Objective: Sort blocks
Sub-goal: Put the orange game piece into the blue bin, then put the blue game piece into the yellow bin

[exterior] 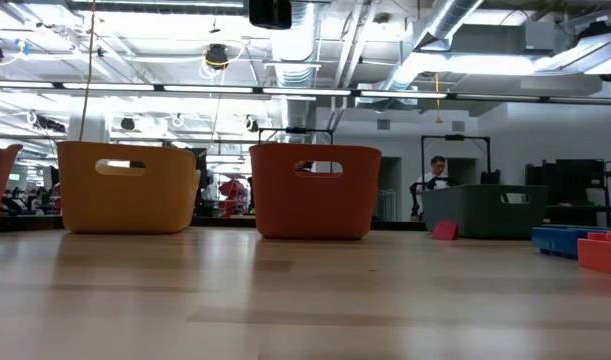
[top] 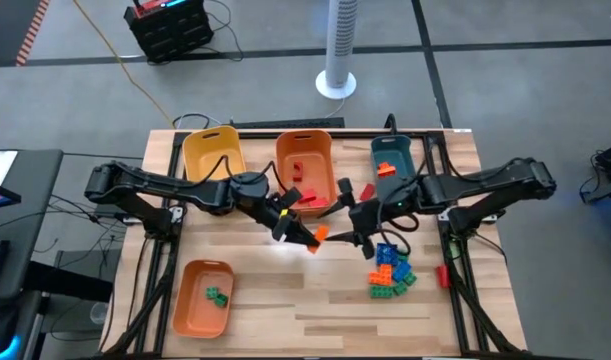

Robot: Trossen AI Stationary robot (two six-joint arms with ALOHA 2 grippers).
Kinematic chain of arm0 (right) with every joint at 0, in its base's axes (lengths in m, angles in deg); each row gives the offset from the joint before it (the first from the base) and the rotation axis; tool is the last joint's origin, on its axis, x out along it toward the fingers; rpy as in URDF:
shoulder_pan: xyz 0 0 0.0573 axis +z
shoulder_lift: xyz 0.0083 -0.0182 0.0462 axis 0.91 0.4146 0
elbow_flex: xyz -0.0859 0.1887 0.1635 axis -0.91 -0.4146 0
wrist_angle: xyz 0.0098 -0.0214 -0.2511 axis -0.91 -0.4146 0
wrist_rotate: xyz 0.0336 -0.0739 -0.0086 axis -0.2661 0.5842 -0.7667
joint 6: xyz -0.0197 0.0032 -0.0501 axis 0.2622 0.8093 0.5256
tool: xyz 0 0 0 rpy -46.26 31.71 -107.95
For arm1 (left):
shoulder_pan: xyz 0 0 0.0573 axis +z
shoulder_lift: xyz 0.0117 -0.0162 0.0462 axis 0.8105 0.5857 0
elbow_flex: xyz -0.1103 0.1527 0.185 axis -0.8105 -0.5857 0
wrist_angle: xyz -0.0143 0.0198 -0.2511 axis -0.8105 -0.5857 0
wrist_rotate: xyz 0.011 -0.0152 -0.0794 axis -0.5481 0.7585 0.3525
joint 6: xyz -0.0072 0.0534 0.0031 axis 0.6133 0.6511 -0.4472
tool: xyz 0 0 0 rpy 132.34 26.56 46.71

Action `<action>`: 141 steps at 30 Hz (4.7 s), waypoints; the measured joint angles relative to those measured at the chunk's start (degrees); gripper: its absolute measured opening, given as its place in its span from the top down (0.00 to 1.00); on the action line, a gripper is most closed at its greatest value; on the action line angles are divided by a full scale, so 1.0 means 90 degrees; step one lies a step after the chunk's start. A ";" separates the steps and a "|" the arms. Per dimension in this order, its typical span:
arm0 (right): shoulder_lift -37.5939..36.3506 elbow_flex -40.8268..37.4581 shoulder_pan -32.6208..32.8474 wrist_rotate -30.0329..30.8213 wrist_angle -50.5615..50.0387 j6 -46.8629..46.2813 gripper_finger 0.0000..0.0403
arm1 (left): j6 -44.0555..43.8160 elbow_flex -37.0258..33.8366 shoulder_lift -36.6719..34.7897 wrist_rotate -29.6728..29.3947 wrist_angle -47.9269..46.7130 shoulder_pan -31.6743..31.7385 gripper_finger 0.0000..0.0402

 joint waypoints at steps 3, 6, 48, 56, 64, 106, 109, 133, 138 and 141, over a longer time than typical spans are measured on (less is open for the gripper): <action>0.0201 0.0250 0.0000 -0.0070 -0.0064 0.0032 0.36 | 0.0000 0.0000 -0.0006 0.0170 -0.0086 0.0000 0.65; 0.0374 0.0383 0.0005 -0.0143 -0.0070 0.0047 0.37 | 0.0001 0.0002 -0.0017 0.0291 -0.0101 -0.0001 0.65; -0.0286 0.0402 -0.0962 0.0252 -0.2445 -0.0553 0.78 | 0.1207 0.0002 -0.0109 -0.0161 -0.0664 0.1676 0.45; -0.0405 0.0402 -0.2050 0.1342 -0.4649 -0.1622 0.78 | 0.1594 0.0002 -0.0109 -0.0135 -0.0694 0.2224 0.45; 0.0032 0.0123 -0.3928 0.1677 -0.5785 -0.3038 0.78 | 0.1791 0.0000 -0.0203 0.0051 -0.0820 0.2543 0.45; 0.0522 -0.0207 0.0873 0.0412 -0.6360 -1.1424 0.37 | 0.6809 -0.0002 -0.2196 -0.1751 -0.3831 0.1730 0.45; 0.1056 -0.0207 0.1012 0.0288 -0.6419 -1.1366 0.37 | 0.6757 -0.0002 -0.2329 -0.1717 -0.3436 0.1548 0.45; 0.2750 -0.0262 0.0576 -0.0017 -0.5284 -1.1334 0.44 | 0.7033 -0.0002 -0.3429 -0.2079 -0.5026 0.0865 0.45; 0.2802 -0.0603 0.0548 -0.0156 -0.4452 -1.1359 0.47 | 0.7313 -0.0002 -0.3658 -0.2264 -0.5077 0.0865 0.45; 0.2808 -0.0879 0.0496 -0.0249 -0.4208 -1.1485 0.48 | 0.7318 -0.0002 -0.3691 -0.2404 -0.5077 0.0869 0.45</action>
